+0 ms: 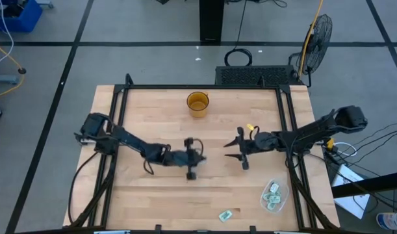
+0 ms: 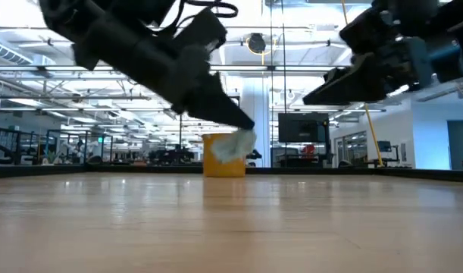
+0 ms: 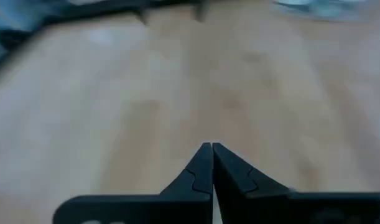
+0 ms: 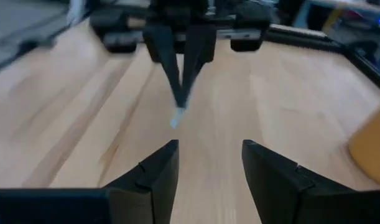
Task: Pick and place Stevia / Truvia into bins
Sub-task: Put the stevia packet into the transparent bin
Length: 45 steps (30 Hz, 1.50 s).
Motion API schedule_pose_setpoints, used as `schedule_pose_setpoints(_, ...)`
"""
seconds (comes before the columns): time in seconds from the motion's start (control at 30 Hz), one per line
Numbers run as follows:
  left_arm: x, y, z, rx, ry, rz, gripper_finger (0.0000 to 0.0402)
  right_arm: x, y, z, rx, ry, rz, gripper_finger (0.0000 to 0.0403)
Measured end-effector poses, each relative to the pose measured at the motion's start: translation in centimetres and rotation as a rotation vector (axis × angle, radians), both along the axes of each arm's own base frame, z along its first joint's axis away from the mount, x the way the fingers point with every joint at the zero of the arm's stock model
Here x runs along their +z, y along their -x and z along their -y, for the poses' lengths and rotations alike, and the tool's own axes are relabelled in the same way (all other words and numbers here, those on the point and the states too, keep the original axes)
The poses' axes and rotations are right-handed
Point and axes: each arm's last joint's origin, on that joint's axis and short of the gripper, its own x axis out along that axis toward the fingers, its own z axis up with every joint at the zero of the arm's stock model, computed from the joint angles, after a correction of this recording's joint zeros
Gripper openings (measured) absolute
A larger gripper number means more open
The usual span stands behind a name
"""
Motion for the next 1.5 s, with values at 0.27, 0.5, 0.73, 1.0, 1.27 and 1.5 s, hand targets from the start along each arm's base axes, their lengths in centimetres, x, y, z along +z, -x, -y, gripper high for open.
schedule_pose_setpoints(0.27,2.9,-1.6,-4.6,0.137,-0.055,0.27,0.0008,-0.5,-1.0,2.0,-0.295,-0.195,0.067,0.0175)
schedule_pose_setpoints(0.5,4.5,-2.8,-6.6,0.117,-0.069,0.336,0.0007,-1.0,-1.8,2.3,-0.281,-0.206,0.118,0.0174)
schedule_pose_setpoints(0.73,5.7,-4.3,-6.6,0.072,-0.082,0.331,0.0005,-1.0,-2.3,2.4,-0.275,-0.211,0.191,0.0174)
schedule_pose_setpoints(1.0,5.8,-4.6,-6.4,0.058,-0.086,0.284,0.0005,-0.9,-2.3,2.4,-0.274,-0.225,0.207,0.0166)
schedule_pose_setpoints(1.27,5.8,-4.6,-6.4,0.059,-0.086,0.286,0.0019,-0.9,-2.3,2.4,-0.271,-0.219,0.205,0.0069)
schedule_pose_setpoints(1.5,5.8,-4.6,-6.4,0.059,-0.086,0.284,0.0005,-1.1,-2.3,2.4,-0.261,-0.17,0.186,0.001)
